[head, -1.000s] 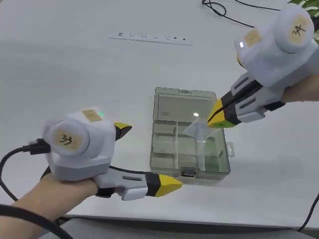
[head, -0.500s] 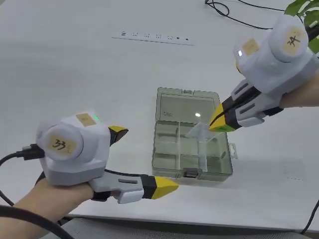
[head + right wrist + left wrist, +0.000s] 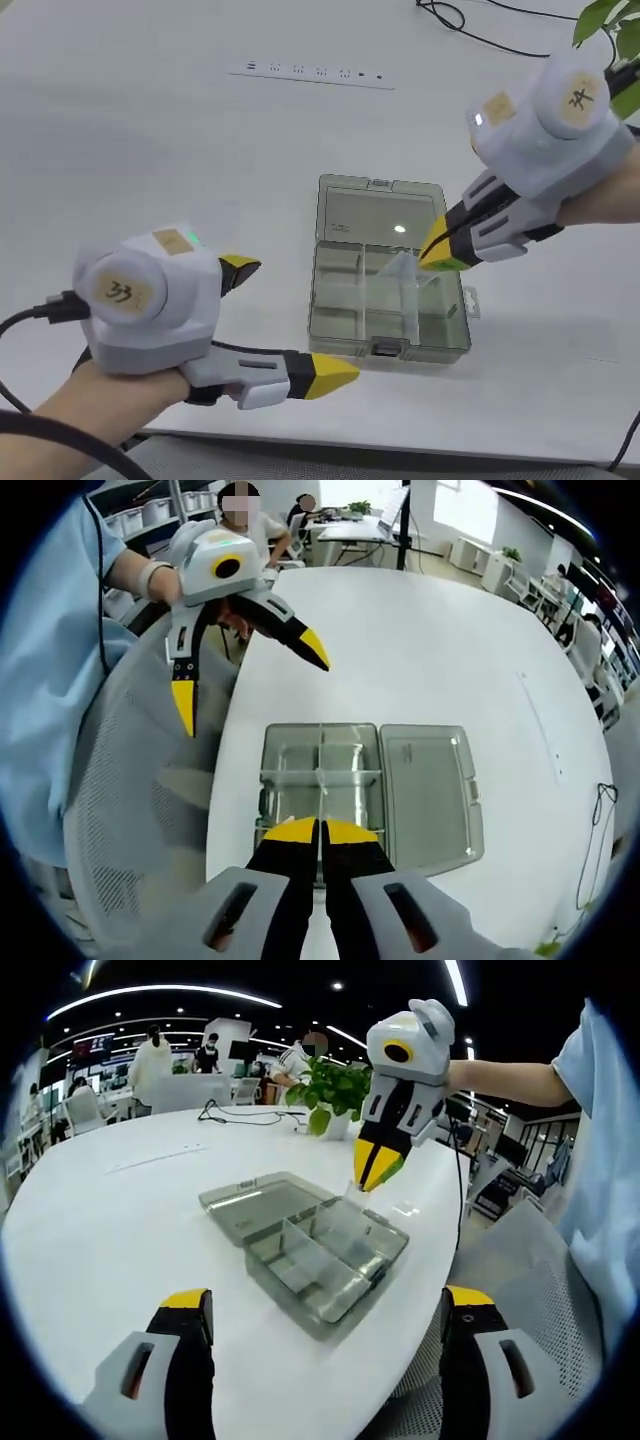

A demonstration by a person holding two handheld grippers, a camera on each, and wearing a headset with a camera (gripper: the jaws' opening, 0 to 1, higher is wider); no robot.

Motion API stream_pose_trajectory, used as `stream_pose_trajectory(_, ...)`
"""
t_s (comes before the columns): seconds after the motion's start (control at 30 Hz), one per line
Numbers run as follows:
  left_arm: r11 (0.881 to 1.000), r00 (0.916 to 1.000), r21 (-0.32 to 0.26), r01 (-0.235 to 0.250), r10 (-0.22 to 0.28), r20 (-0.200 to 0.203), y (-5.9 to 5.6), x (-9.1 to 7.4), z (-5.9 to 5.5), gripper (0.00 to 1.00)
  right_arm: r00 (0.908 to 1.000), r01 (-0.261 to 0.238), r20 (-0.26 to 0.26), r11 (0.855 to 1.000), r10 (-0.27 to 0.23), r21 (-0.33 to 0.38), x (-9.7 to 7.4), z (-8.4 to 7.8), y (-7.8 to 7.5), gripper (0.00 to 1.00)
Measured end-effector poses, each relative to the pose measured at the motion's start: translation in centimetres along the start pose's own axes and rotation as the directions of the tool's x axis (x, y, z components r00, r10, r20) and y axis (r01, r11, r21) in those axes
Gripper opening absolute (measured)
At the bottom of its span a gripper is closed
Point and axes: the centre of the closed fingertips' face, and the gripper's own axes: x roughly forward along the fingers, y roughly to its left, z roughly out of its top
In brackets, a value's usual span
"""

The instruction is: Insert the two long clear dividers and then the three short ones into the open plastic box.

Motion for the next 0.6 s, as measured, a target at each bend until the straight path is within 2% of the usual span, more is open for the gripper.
stream_pose_trajectory(0.6,1.000,1.0000,-0.001,0.003,-0.003,0.000,-0.01,-0.07,-0.02,0.94,0.9999,-0.012,-0.008,1.000,0.012,-0.015,0.76,1.01,0.59,0.02)
